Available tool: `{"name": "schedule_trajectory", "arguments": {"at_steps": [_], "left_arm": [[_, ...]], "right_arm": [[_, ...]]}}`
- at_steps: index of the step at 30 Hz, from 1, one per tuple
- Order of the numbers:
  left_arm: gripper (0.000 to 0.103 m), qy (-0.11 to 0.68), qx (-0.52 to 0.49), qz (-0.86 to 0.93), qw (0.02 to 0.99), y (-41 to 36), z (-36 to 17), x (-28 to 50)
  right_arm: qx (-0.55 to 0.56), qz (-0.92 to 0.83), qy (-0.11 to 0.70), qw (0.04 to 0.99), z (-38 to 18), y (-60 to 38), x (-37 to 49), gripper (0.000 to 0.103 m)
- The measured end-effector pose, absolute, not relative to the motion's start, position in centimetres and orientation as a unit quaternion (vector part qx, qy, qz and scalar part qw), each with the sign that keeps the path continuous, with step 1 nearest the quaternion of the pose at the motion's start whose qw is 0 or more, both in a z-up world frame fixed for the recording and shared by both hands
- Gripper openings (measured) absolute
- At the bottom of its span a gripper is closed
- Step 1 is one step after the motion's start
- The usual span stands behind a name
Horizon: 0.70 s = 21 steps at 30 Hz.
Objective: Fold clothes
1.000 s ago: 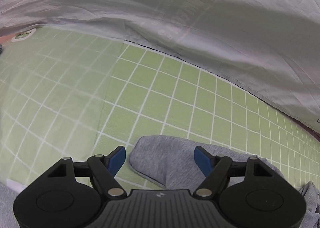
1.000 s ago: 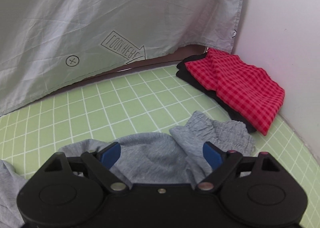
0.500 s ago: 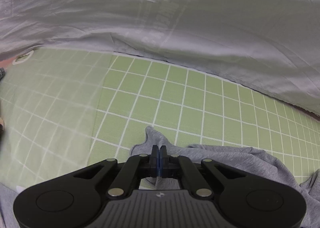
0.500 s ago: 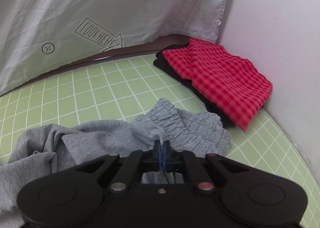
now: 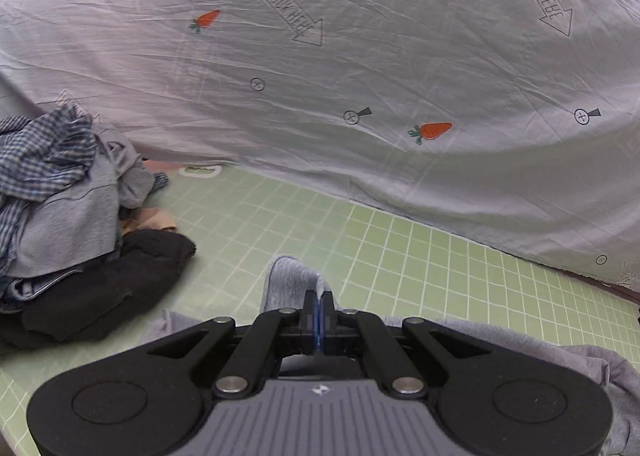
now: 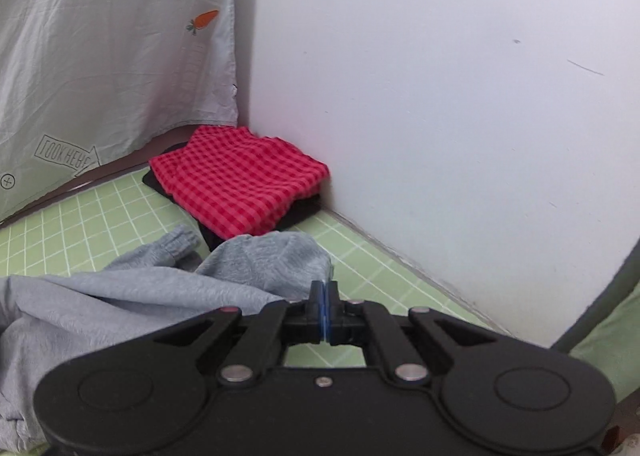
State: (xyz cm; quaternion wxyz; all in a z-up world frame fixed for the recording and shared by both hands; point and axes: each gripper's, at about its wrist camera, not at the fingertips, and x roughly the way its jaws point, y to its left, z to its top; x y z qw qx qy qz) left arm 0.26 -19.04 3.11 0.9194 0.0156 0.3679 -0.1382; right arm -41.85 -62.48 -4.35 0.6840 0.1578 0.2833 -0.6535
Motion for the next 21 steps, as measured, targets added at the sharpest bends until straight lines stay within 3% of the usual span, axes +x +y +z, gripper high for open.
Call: {"name": "schedule_trajectory", "arguments": {"at_steps": [9, 14, 17, 18, 21], "left_arm": [[0.001, 0.515, -0.062, -0.017, 0.855, -7.3, -4.8, -3.6], [0.004, 0.527, -0.043, -0.023, 0.849, -7.6, -6.2, -4.5], [0.005, 0.519, -0.027, -0.025, 0.854, -8.1, -6.1, -4.3], [0.007, 0.518, -0.023, -0.027, 0.855, -8.3, -6.1, -4.1], [0.026, 0.522, -0.029, -0.042, 0.852, -8.8, -6.5, -3.2]], "right_arm": [[0.180, -0.598, 0.334, 0.706, -7.3, -58.3, -43.5, 0.000], [0.182, -0.544, 0.357, 0.737, -8.1, -56.7, -39.8, 0.002], [0.175, -0.517, 0.366, 0.754, -8.3, -56.0, -37.1, 0.009], [0.175, -0.510, 0.367, 0.758, -8.3, -55.8, -36.2, 0.015], [0.177, -0.491, 0.370, 0.768, -8.4, -55.6, -33.8, 0.029]]}}
